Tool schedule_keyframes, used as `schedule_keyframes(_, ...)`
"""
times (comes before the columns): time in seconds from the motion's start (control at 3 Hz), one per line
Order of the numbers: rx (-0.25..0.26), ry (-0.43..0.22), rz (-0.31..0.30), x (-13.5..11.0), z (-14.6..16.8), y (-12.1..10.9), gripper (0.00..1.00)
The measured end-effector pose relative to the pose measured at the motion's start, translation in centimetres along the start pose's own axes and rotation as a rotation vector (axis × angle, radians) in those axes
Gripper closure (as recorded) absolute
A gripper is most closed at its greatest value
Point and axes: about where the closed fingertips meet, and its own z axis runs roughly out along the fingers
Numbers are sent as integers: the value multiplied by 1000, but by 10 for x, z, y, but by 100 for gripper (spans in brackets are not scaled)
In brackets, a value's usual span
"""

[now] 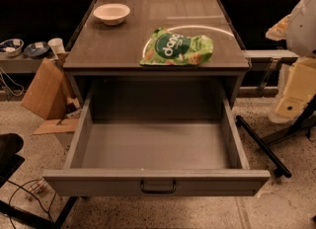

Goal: Close top drawer

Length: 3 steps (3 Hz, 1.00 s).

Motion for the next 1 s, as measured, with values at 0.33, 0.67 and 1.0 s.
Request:
schedule_keyframes(0.33,5,0,0,0,0,0,0)
schedule_keyframes(0.67,-4,11,1,7,15,16,12)
schedule_keyframes(1.0,8,11,5,10,41,52,30)
